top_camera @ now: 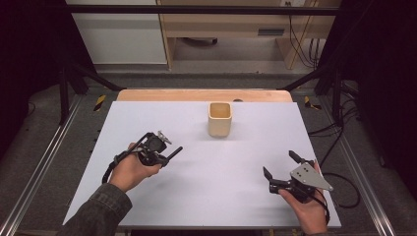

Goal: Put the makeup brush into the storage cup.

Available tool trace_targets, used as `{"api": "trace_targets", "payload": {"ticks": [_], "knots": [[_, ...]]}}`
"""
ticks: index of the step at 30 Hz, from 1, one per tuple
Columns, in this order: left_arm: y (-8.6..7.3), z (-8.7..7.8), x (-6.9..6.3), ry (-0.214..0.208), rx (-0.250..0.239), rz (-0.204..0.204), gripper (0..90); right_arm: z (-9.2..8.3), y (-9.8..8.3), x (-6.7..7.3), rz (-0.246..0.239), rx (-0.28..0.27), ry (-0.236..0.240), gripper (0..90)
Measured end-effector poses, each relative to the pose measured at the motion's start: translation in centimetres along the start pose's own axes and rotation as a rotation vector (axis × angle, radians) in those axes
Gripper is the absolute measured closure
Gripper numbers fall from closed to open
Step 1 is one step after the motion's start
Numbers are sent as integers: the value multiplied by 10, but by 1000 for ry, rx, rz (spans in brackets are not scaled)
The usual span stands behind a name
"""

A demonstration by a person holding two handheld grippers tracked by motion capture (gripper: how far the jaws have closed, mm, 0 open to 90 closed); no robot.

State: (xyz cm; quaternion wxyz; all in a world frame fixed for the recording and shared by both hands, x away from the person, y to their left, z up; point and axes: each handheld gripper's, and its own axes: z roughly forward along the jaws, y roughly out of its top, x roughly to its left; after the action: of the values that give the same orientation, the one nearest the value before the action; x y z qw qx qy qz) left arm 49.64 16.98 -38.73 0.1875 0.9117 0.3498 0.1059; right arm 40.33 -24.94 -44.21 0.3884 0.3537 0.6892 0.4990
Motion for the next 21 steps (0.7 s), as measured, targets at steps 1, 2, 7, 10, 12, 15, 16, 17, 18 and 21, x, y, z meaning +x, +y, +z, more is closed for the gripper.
{"api": "trace_targets", "payload": {"ticks": [1,2,7,10,12,15,16,17,18,21], "knots": [[3,-1,0,-2,0,9,785,1,3,4,-14,-5,9,31],[7,-4,-1,-3,-2,22,785,2,4,7,-25,-7,14,32],[23,-12,-1,-9,7,82,785,10,14,27,-132,13,33,55],[32,-14,-2,-11,11,111,785,14,19,37,-189,18,34,65],[37,-15,-5,-12,13,139,785,17,22,44,-232,22,25,69],[45,-15,-10,-20,14,163,785,24,26,55,-291,24,39,81],[48,-14,-13,-19,18,177,785,26,27,56,-299,25,41,81],[50,-13,-14,-20,21,184,785,28,28,60,-316,26,46,83],[54,-13,-17,-20,24,199,784,29,28,62,-328,26,49,84],[62,-12,-24,-29,22,218,785,34,31,70,-376,23,55,91]]}}
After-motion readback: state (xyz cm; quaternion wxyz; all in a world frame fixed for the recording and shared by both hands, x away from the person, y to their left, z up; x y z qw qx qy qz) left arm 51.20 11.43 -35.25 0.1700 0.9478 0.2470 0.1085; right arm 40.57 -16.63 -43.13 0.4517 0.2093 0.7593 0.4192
